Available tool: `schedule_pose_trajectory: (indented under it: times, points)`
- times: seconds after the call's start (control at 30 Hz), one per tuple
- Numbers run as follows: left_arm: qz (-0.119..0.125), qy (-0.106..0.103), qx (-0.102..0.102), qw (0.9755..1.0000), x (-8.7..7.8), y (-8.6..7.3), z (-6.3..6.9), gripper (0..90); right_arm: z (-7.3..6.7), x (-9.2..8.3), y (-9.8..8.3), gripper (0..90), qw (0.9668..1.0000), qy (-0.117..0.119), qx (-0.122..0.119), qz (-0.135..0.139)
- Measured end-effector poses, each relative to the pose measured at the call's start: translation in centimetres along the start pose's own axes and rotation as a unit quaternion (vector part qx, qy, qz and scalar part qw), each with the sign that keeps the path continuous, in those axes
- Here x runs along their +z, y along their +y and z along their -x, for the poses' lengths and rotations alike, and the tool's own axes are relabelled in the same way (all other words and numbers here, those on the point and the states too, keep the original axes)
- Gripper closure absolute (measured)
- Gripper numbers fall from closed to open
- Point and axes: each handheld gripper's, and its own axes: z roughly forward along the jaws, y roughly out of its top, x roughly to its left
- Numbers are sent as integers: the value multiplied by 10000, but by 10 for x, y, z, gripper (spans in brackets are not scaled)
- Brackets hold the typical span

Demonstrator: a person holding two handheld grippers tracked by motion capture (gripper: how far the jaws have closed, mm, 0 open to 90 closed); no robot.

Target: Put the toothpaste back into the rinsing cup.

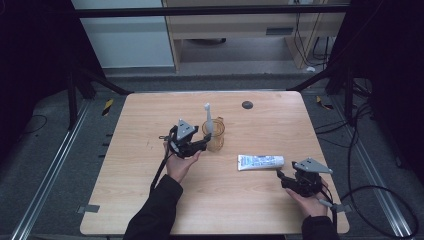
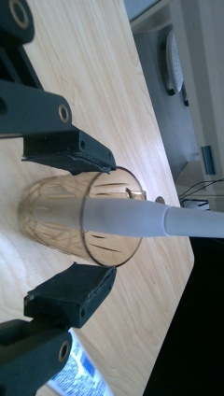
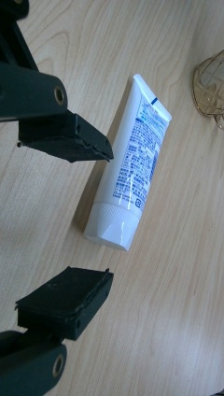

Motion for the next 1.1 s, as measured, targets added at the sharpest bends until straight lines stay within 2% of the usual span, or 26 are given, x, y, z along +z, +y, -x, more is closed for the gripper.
schedule_pose_trajectory:
  times: [0.1,0.17,0.33,0.5,0.73,0.87,1.1]
  points:
    - [-33,-30,-143,9999,-8,3,-6,410,0,-1,1,350,10000,1,42,-1]
    - [-84,22,-48,10000,-15,5,-9,403,-1,-2,3,349,10000,53,50,41]
    - [-67,69,-128,9999,-35,3,-21,391,-2,-1,6,348,10000,56,45,12]
    - [-187,93,-109,9997,-51,-6,-30,373,-3,-1,8,348,9999,82,57,33]
    - [-518,215,-63,9984,-78,-35,-39,354,-4,2,17,356,9999,96,46,55]
    - [-651,302,-178,9973,-94,-53,-46,349,-2,3,24,387,9999,107,60,106]
    - [-884,465,-243,9947,-122,-79,-53,331,2,13,37,457,9999,74,21,70]
